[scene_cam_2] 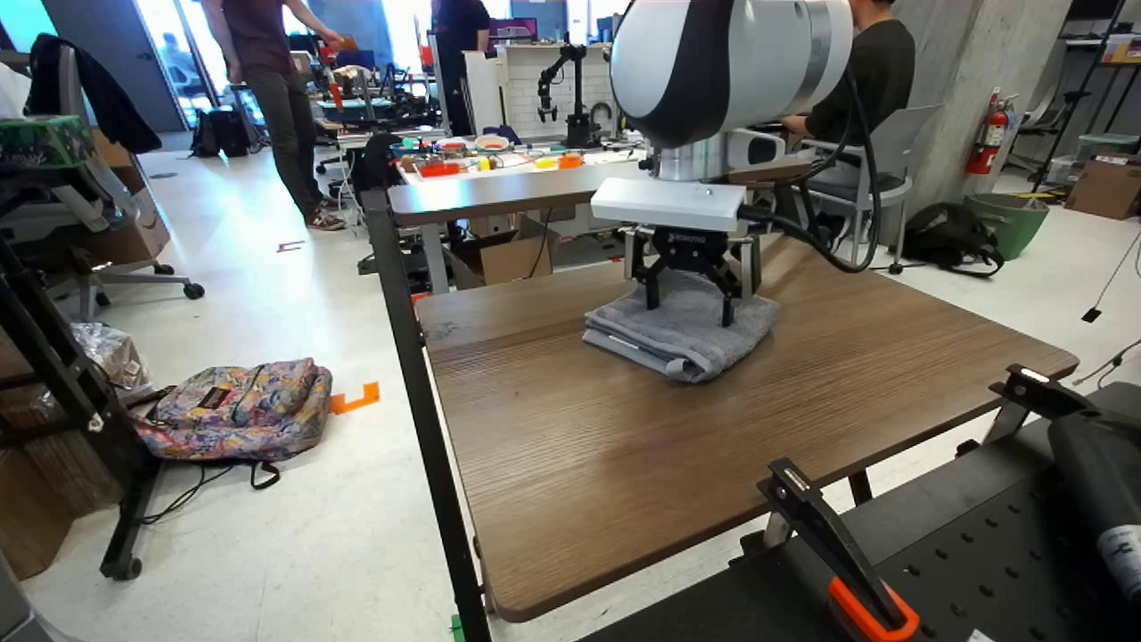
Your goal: Slide the cloth to the left on the desk
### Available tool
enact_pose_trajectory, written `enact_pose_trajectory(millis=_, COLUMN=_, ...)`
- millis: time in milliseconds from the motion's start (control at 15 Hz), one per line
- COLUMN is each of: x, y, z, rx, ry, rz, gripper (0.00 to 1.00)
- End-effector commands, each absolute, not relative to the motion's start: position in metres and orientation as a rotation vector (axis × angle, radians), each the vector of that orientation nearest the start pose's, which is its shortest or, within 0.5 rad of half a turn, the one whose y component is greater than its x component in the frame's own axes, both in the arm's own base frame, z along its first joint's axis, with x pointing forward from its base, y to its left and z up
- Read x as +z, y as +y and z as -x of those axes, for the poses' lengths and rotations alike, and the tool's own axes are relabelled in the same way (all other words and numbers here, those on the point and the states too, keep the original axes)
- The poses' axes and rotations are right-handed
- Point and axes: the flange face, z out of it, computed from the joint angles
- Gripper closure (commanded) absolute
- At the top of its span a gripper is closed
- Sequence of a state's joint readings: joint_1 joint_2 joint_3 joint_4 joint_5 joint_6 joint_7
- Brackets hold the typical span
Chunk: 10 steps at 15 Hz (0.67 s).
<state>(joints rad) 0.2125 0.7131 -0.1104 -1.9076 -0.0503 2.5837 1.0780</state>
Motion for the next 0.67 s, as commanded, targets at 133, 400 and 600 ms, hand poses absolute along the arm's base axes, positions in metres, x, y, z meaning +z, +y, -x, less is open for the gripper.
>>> enact_pose_trajectory(millis=133, x=0.105, y=0.123, z=-0.568, rx=-0.027, ry=1.274, rz=2.989, gripper=0.00)
enact_pose_trajectory(millis=400, x=0.095, y=0.168, z=-0.542, rx=-0.005, ry=1.174, rz=3.023, gripper=0.00)
enact_pose_trajectory(millis=600, x=0.098, y=0.200, z=-0.532, rx=-0.010, ry=1.121, rz=3.036, gripper=0.00)
